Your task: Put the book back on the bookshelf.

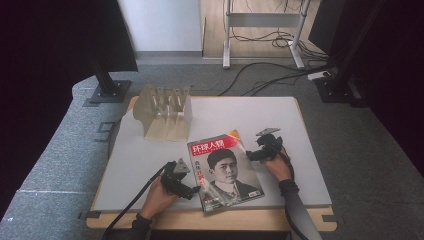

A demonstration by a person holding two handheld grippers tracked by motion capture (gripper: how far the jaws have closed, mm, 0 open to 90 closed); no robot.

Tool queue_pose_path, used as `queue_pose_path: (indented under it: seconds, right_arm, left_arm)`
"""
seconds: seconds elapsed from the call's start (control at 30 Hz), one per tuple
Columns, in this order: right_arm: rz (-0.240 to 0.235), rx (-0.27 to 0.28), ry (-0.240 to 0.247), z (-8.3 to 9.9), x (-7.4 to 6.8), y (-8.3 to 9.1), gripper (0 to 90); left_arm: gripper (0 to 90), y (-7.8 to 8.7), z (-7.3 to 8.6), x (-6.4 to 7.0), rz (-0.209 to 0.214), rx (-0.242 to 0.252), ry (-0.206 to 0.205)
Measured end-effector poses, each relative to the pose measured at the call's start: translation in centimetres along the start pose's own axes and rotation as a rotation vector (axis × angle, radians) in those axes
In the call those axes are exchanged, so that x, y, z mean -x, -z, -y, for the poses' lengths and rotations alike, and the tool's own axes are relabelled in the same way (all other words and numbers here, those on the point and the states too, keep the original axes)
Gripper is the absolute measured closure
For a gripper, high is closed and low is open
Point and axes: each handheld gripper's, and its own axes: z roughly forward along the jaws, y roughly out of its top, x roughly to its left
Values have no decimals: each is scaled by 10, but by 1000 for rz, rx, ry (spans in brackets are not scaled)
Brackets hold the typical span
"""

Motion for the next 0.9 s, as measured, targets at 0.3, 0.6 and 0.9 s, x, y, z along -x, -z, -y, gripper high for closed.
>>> queue_pose_path:
  seconds: [0.3, 0.6, 0.9]
  right_arm:
    - [-116, 18, 15, -7, -9, 14, 39]
    - [-228, 34, 18, -17, -26, 1, 99]
    - [-286, 40, -53, -24, -35, -14, 138]
  left_arm:
    - [0, -4, -6, -37, -78, 20, 137]
    - [0, -10, -11, -37, -105, 2, 121]
    - [0, -10, -11, -36, -109, 2, 124]
